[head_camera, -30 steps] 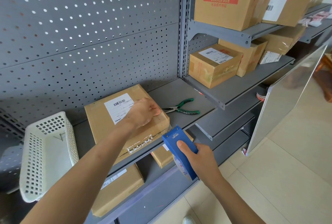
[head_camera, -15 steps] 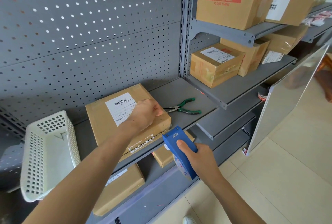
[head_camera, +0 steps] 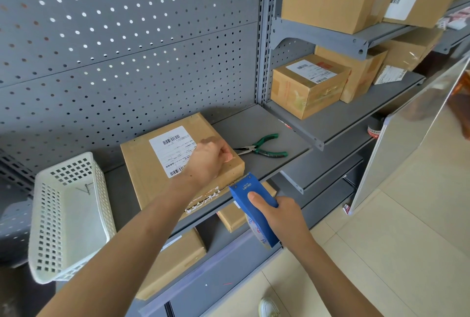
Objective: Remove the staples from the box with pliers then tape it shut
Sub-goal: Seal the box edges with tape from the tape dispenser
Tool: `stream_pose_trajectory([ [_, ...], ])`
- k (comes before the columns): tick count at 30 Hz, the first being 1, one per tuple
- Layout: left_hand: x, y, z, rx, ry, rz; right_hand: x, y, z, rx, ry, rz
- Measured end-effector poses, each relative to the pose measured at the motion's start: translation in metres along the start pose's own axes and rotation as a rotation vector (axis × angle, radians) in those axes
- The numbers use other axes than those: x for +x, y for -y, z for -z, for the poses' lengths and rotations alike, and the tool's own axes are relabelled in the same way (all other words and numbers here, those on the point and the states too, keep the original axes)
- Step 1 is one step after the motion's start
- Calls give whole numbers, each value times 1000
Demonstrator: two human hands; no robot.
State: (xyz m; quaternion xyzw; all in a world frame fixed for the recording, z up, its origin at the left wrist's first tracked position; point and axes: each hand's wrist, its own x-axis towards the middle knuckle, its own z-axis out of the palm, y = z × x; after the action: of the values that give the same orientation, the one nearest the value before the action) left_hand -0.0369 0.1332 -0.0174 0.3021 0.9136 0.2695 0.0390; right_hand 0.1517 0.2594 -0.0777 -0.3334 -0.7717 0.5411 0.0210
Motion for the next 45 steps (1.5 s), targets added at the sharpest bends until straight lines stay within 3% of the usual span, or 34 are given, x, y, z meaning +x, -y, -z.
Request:
stream_pose_trajectory([
  [24, 2, 1, -2, 8, 15, -2, 14, 9, -8, -159, -10, 2],
  [34, 5, 18, 4, 53, 45, -130, 15, 13, -8, -146, -12, -22],
  [45, 2, 21, 2, 31, 12, -128, 14, 21, -5, -243, -4, -42],
])
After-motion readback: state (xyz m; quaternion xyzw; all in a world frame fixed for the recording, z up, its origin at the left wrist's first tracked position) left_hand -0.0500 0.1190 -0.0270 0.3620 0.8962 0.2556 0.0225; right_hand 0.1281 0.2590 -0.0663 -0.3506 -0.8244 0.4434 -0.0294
